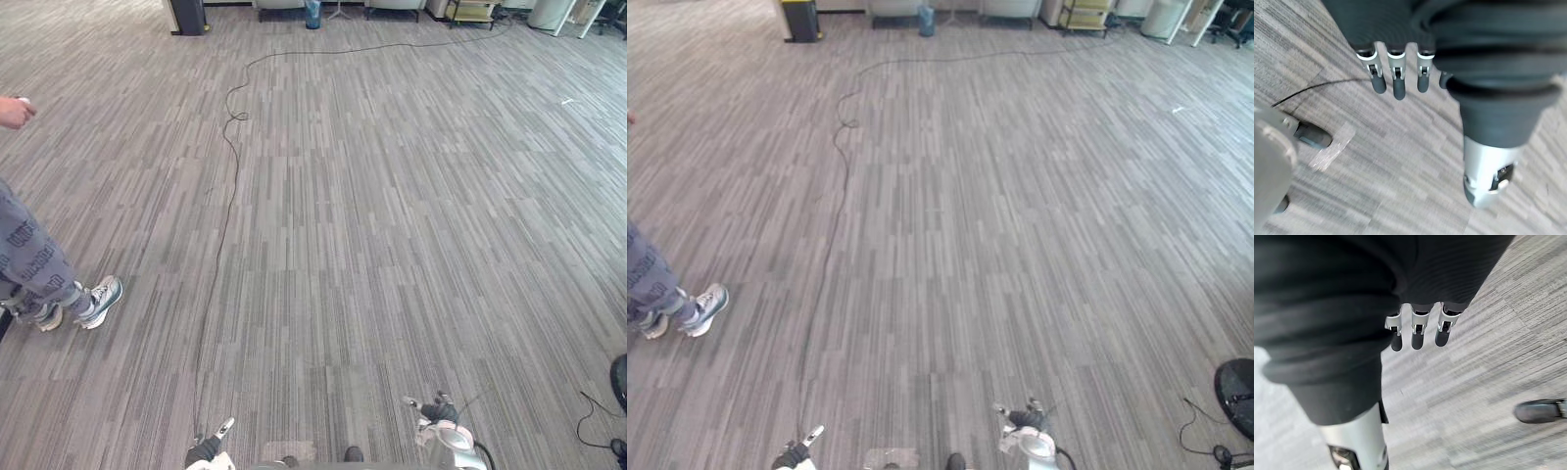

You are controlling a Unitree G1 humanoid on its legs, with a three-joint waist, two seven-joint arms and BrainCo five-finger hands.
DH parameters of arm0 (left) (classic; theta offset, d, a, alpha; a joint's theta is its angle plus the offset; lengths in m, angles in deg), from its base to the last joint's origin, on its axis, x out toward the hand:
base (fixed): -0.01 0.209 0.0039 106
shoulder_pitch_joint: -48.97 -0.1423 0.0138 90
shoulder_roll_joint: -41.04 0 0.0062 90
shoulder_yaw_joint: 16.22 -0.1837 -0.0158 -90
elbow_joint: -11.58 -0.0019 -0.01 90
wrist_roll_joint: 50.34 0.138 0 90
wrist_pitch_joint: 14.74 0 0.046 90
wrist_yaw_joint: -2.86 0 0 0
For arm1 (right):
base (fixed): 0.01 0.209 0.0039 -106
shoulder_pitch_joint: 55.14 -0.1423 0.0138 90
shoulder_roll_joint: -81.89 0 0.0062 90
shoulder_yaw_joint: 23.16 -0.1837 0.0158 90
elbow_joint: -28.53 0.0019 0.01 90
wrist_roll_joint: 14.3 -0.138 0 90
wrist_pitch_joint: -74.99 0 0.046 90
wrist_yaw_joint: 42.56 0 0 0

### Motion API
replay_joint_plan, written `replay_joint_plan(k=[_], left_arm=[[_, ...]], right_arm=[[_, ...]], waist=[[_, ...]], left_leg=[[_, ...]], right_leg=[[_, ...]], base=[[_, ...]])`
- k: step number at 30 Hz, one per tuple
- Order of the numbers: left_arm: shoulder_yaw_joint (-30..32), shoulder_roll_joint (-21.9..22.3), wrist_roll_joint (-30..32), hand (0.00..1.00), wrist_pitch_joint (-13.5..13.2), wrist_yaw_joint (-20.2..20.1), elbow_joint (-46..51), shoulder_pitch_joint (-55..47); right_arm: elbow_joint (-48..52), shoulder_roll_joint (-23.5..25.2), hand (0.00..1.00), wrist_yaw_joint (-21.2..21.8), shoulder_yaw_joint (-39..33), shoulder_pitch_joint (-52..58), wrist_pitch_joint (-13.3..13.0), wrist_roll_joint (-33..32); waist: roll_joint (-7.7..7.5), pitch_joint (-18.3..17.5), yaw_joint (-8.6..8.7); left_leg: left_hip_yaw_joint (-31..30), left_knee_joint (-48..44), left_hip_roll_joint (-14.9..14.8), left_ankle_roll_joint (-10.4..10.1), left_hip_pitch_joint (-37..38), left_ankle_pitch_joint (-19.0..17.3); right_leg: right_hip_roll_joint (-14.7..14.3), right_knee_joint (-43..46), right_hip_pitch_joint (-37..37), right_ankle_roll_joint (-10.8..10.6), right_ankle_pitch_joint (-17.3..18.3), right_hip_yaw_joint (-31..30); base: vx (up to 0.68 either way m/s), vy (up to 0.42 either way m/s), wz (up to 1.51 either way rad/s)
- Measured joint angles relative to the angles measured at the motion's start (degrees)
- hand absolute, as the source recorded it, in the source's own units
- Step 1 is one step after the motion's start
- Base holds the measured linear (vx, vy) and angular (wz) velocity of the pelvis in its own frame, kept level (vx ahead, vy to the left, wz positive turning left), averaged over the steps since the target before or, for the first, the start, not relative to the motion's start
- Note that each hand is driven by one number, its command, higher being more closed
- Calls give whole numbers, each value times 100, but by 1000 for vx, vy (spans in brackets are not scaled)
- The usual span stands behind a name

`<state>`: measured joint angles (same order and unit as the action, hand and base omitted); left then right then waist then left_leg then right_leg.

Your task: Pick up cushions and gather them together orderly.

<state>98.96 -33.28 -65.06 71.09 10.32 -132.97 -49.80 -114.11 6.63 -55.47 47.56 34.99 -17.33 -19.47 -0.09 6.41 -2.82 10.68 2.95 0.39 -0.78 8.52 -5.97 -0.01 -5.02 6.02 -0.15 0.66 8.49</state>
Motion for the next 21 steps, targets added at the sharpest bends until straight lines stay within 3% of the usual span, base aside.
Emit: replay_joint_plan(k=[10, 15, 21], left_arm=[[286, 218, 482, 0, 92, -229, -187, -100], [173, 221, 638, 0, 121, -310, -258, -105], [-147, 97, 811, 0, 123, -332, -343, -95]], right_arm=[[-359, 169, 0, 158, -279, 278, 169, 197], [-468, 157, 0, 313, -243, 343, 200, 299], [-583, 123, 0, 423, -184, 338, 194, 279]], waist=[[53, -5, -17], [117, -84, -31], [89, -118, -35]], left_leg=[[86, 20, -28, -12, 67, -7], [60, 34, -28, -12, 53, -6], [-29, 85, -18, -2, 52, 11]], right_leg=[[-17, 0, 49, -1, 0, -21], [-17, 0, 62, -3, 2, 15], [-16, 0, 55, -31, 22, 83]], base=[[-31, -27, -2], [-44, -26, 0], [-21, -24, 6]])
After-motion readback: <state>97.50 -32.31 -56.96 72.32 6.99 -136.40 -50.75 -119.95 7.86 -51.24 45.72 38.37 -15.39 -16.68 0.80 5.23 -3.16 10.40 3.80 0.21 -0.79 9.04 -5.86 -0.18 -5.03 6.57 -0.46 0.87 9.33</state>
